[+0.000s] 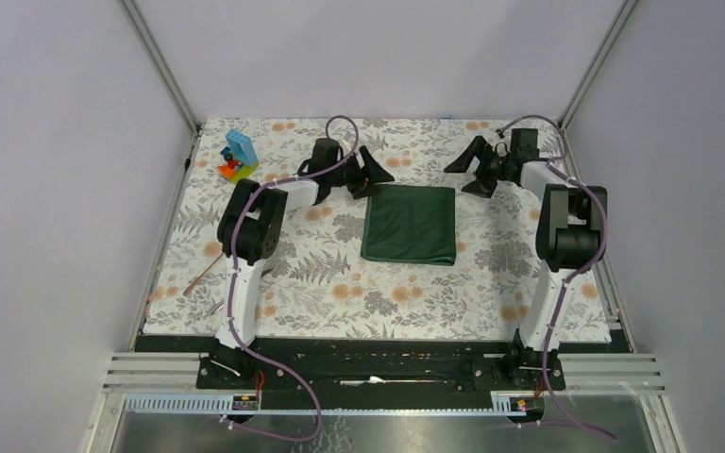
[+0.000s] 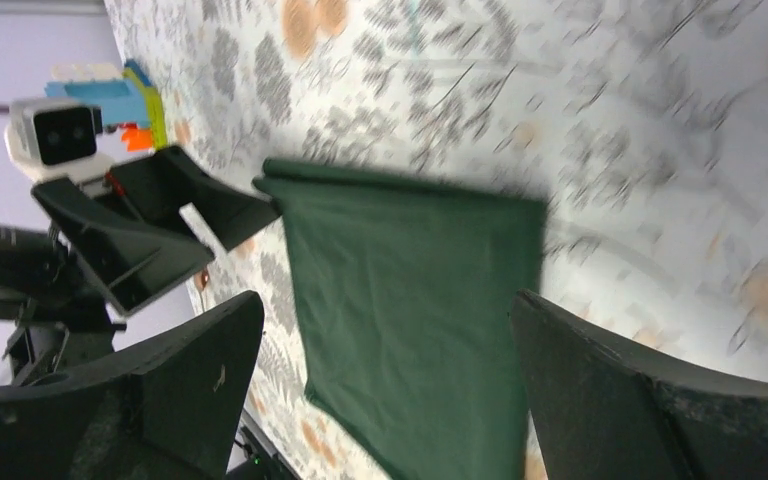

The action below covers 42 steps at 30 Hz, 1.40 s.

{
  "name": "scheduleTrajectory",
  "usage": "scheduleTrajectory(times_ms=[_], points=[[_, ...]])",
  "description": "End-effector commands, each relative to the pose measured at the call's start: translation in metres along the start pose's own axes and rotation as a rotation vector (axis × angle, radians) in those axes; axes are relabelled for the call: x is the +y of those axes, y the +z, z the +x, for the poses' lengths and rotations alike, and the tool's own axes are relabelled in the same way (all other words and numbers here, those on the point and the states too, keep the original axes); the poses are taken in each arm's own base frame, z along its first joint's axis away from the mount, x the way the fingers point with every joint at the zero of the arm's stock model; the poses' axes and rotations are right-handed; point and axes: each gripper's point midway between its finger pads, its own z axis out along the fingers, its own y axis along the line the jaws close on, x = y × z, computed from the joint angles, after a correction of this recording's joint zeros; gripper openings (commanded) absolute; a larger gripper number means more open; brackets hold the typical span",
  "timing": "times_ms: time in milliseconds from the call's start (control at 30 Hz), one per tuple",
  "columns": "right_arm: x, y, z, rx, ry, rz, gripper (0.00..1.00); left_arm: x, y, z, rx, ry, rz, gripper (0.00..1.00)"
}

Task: Fold the napkin into a case and place the utensils inside
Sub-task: Smooth out the square-folded napkin at the center of the board.

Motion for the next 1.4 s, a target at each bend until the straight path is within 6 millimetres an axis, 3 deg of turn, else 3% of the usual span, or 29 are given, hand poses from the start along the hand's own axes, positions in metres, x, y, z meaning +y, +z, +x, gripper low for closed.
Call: scheduleTrajectory(times_ms=[0,100,167,333,467,600,767,867,933,1000,1067,1233,1367], points=[[0.043,-0.03,0.043,0.053,-0.071,-0.031,1.0,-0.057,-0.003,-0.014,-0.014,0.086,0.123,0.76],[0.054,-0.033,0.092,0.132,-0.05,-0.101,1.0,-0.041,0.003,-0.017,-0.025,0.079,0.095,0.76],[0.05,-0.039,0.12,0.172,-0.039,-0.117,1.0,-0.027,0.007,-0.021,-0.024,0.074,0.069,0.76],[0.023,-0.056,0.173,0.234,-0.023,-0.091,1.0,0.005,0.016,-0.028,-0.02,0.058,0.018,0.77],[-0.011,-0.057,0.207,0.281,-0.005,-0.028,1.0,0.016,0.022,-0.024,-0.002,0.047,0.007,0.77],[-0.028,-0.061,0.222,0.293,0.011,0.015,1.0,0.031,0.023,-0.021,0.006,0.043,-0.041,0.77],[-0.005,-0.079,0.207,0.241,-0.06,0.017,1.0,0.038,0.022,-0.022,0.024,0.072,-0.078,0.77],[0.007,-0.082,0.206,0.239,-0.065,-0.035,1.0,0.03,0.02,-0.026,0.019,0.091,-0.074,0.78],[0.001,-0.08,0.21,0.254,-0.058,-0.024,1.0,0.021,0.018,-0.029,0.025,0.097,-0.07,0.79],[-0.007,-0.083,0.21,0.25,-0.112,0.045,1.0,-0.002,0.01,-0.035,0.02,0.119,-0.042,0.82],[-0.015,-0.096,0.205,0.212,-0.212,0.231,1.0,-0.027,-0.001,-0.043,0.003,0.159,-0.031,0.85],[0.012,-0.149,0.169,0.005,-0.513,0.621,1.0,-0.094,-0.045,-0.058,-0.039,0.246,-0.04,0.91],[0.043,-0.186,0.152,-0.196,-0.596,0.7,1.0,-0.132,-0.09,-0.051,-0.088,0.314,-0.039,0.93]])
